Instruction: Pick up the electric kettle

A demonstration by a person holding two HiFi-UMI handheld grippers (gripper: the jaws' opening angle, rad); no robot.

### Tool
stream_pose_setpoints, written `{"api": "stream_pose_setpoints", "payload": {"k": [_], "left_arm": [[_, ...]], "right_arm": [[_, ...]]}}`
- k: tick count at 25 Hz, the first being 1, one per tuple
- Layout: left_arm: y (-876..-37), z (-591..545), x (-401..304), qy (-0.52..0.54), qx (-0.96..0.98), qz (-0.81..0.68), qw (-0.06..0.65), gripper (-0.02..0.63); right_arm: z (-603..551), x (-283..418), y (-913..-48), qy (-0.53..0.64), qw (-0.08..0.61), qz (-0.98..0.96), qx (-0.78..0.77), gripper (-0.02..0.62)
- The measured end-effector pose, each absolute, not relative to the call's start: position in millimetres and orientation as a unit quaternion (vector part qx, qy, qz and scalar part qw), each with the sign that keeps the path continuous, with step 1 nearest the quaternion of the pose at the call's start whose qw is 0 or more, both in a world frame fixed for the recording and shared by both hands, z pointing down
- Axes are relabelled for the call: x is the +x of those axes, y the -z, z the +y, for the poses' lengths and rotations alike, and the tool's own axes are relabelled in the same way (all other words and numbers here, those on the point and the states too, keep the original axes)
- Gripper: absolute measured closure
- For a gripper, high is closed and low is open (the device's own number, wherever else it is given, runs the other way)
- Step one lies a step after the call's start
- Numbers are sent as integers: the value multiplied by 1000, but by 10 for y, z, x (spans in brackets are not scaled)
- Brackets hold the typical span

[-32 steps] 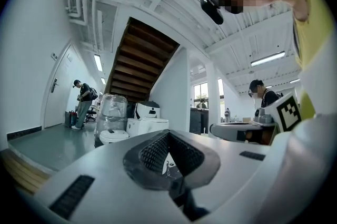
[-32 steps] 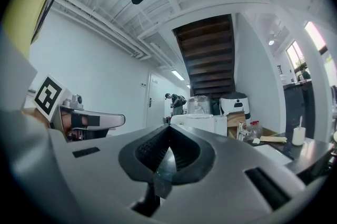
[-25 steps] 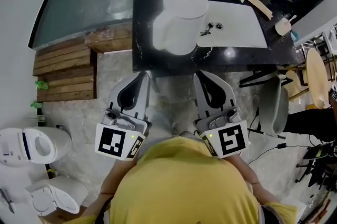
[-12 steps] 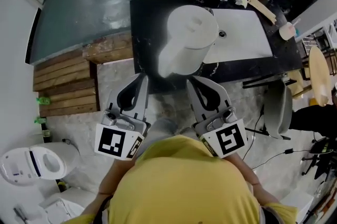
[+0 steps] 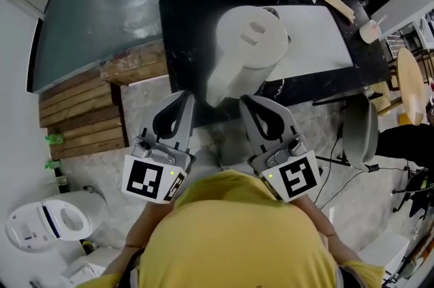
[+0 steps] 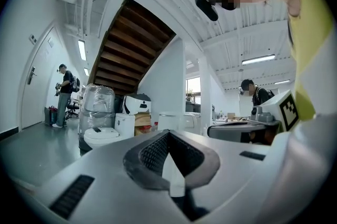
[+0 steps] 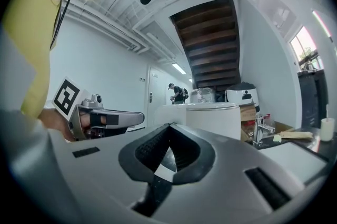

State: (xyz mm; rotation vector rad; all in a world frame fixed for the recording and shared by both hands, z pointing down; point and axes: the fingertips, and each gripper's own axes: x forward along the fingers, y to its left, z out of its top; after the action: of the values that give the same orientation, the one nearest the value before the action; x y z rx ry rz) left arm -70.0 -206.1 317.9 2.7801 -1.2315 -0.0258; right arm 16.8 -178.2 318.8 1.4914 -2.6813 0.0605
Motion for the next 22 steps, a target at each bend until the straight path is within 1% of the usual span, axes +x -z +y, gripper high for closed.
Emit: {"api": "stream_pose_setpoints", "payload": {"k": [4,10,11,12,13,22], "left_arm": [[-3213,-2085,-696,8,914,-401,56,598],[-3312,-2139,-745,1,911,-407,67,598],[-3333,-2144,-759,-2,910,-408,68,598],[-3352,-2145,-773,-4,910,-409,70,598],[-3368,-2144,-785,-6,909,-411,71,598],[-3443,-2143,-848,-19,904,-421,74,598]], "right_arm": [[-1788,136,-3257,-25,48,-877,477,580],[-1796,-53,-3230,-10,26,-899,437,575],[-1791,-83,-3262,-12,28,-903,429,526],[-1786,-117,-3299,-16,30,-906,421,437],[-1785,-149,-3334,-20,31,-909,414,416],[-1961,-274,-3535,-39,33,-912,406,408]]}}
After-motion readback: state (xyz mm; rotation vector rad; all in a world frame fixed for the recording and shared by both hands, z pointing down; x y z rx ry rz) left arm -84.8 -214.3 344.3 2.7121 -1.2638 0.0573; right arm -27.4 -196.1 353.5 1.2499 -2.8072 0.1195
